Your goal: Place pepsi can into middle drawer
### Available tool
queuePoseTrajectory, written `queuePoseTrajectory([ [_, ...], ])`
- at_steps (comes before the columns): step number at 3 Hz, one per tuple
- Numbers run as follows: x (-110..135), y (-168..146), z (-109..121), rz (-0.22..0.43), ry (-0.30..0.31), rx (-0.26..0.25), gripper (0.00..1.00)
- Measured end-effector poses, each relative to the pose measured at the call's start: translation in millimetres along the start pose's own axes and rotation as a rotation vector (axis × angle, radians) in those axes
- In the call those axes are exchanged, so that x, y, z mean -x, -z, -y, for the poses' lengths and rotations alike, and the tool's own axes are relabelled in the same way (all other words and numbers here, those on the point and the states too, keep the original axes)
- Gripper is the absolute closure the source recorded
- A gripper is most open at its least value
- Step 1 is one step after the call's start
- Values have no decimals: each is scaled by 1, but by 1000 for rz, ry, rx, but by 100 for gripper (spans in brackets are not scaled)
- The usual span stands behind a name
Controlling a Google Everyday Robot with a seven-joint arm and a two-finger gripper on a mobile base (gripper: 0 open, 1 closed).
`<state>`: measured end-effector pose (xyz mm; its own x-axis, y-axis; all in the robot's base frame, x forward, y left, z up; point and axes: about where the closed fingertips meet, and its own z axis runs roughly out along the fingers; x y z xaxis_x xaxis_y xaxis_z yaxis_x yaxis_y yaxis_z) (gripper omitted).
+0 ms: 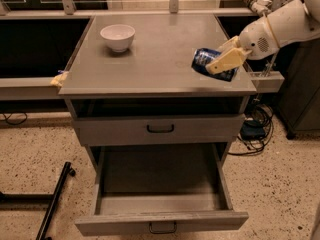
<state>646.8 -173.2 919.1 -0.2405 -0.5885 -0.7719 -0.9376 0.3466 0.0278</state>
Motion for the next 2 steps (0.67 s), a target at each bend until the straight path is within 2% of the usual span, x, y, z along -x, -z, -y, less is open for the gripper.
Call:
queuePoseTrajectory([
  [1, -16, -3, -31, 0, 69, 80, 100],
  [2, -29, 4, -74, -7, 114, 131, 100],
])
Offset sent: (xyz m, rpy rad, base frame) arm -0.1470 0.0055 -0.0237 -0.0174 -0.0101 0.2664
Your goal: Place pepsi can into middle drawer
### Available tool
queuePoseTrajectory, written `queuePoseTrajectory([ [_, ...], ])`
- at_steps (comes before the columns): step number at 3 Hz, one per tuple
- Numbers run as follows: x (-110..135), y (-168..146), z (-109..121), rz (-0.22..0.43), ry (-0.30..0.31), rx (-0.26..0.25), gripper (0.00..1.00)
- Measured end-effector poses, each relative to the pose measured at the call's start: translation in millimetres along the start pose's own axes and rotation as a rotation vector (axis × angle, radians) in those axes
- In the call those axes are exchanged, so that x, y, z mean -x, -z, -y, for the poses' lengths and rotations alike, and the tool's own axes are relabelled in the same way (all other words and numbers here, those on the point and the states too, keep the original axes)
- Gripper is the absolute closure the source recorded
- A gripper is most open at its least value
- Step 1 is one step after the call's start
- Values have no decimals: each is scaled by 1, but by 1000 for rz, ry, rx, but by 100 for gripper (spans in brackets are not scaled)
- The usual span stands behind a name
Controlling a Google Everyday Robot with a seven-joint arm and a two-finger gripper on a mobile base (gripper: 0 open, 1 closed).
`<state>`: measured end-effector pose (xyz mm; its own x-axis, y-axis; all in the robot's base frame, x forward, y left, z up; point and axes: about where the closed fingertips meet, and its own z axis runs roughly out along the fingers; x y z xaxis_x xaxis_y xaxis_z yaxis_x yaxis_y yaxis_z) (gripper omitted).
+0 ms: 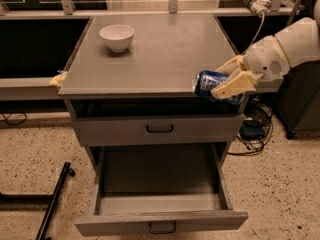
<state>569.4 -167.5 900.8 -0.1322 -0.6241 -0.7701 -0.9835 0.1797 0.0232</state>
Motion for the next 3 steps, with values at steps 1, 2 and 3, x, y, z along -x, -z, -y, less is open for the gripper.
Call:
queuePoseTrajectory([
  [1, -24, -4, -40, 10, 63, 32, 100],
  [2, -32, -7, -44, 7, 71, 40, 100],
  [3, -35, -10, -45, -19, 100, 29, 100],
])
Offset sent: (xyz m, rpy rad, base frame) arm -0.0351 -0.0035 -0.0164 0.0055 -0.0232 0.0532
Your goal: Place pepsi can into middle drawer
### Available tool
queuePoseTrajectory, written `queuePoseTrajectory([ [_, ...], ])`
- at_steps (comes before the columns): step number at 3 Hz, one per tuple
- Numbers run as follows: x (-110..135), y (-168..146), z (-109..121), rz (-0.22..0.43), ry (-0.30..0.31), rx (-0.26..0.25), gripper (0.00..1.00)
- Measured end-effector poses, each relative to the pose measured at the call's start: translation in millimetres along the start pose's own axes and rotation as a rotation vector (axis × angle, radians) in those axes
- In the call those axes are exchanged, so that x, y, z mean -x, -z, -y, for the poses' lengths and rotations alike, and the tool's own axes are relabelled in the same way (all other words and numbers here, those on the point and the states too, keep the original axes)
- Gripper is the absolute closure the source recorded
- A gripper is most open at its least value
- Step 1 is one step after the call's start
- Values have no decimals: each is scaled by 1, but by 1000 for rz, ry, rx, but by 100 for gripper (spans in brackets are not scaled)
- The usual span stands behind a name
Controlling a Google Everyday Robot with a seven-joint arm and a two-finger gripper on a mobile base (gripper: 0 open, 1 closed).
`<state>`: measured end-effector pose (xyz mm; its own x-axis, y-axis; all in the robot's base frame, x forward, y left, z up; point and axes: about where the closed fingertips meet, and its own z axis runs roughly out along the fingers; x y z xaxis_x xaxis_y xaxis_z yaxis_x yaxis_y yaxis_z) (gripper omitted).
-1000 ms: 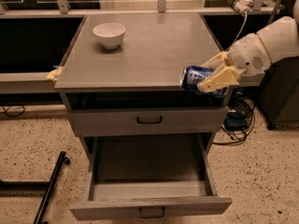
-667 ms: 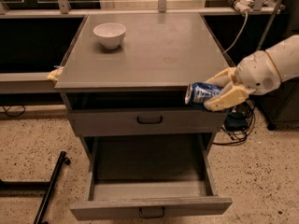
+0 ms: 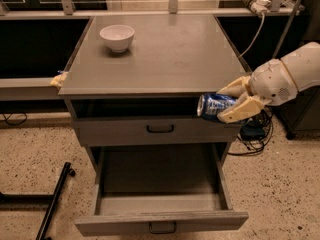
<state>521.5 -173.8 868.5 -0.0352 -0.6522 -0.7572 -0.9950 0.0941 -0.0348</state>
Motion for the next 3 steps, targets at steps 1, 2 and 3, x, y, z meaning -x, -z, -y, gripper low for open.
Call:
queuePoseTrajectory([
  [1, -44, -33, -5, -8, 59, -11, 100],
  [2, -103, -101, -10, -11, 163, -14, 100],
  [3, -147, -155, -16, -71, 226, 13, 100],
])
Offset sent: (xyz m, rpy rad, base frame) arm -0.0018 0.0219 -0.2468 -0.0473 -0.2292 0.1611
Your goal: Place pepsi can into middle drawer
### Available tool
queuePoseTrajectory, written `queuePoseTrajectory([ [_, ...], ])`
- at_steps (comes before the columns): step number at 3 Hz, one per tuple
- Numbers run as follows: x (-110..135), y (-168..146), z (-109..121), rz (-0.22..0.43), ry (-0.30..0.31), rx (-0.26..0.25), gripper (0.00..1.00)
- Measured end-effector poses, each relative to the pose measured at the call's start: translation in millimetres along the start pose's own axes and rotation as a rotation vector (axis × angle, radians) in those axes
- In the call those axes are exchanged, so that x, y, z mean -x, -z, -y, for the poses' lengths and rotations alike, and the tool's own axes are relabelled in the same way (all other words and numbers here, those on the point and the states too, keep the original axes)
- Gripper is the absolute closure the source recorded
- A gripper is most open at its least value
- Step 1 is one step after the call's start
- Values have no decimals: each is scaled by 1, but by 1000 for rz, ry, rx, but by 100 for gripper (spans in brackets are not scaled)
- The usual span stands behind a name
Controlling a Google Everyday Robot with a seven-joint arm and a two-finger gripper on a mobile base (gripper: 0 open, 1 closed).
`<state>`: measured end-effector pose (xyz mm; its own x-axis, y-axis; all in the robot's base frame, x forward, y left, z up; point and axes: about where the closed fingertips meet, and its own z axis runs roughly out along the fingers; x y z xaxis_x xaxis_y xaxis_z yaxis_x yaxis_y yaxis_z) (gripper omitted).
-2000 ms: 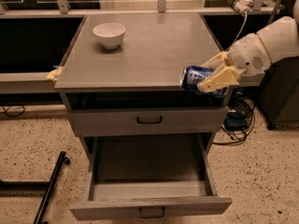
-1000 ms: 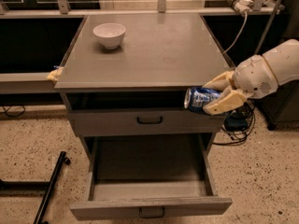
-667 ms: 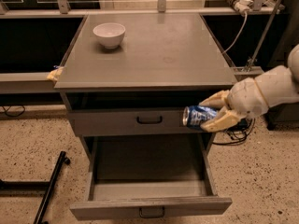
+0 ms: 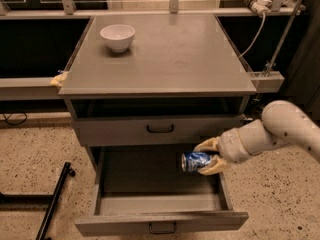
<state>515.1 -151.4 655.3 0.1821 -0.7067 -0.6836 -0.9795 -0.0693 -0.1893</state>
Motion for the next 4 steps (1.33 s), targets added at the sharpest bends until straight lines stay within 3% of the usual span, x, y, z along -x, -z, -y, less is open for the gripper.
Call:
queuePoseTrajectory([
  [1, -7, -7, -3, -19, 9, 1, 100],
  [2, -29, -23, -5, -77, 67, -25, 100],
  [3, -64, -69, 9, -117, 185, -75, 100],
  [4, -92, -113, 27, -117, 236, -105, 100],
])
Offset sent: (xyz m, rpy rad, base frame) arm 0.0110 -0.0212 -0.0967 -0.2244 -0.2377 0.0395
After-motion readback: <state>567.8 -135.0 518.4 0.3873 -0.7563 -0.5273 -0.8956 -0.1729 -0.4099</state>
